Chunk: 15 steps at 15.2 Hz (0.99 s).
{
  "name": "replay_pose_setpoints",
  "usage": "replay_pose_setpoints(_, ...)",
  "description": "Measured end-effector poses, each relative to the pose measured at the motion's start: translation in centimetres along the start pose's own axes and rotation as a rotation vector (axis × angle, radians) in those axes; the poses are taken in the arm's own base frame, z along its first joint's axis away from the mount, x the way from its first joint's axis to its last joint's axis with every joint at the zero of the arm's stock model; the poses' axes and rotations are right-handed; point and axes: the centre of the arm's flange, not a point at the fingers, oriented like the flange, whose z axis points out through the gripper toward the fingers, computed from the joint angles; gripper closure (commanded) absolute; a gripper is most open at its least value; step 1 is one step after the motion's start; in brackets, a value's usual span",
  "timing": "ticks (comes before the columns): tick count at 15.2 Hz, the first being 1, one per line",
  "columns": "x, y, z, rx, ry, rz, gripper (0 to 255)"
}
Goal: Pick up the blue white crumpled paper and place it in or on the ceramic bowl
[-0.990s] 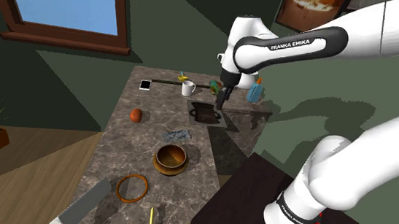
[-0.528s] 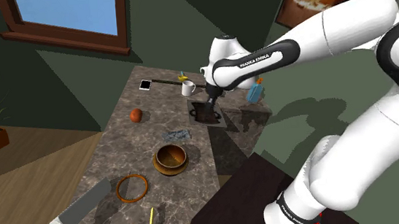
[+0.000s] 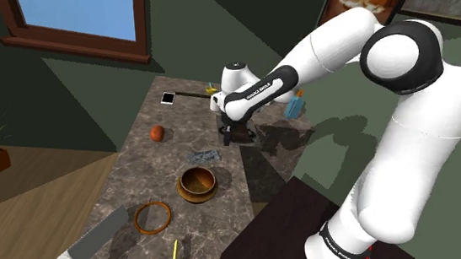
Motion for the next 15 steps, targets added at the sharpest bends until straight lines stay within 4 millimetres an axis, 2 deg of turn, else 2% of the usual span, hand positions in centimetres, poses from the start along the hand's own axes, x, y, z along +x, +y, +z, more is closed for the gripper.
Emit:
replay_pose_setpoints(3,1.8,0.4,3.4,-0.021,-0.010,-0.076,0)
replay_pose_setpoints(12,9.0,1.0,13.2,-0.083,-0.039,-0.302,0)
replay_pose_setpoints(15,9.2,1.1,15.2,-0.088,-0.042,-0.323,0)
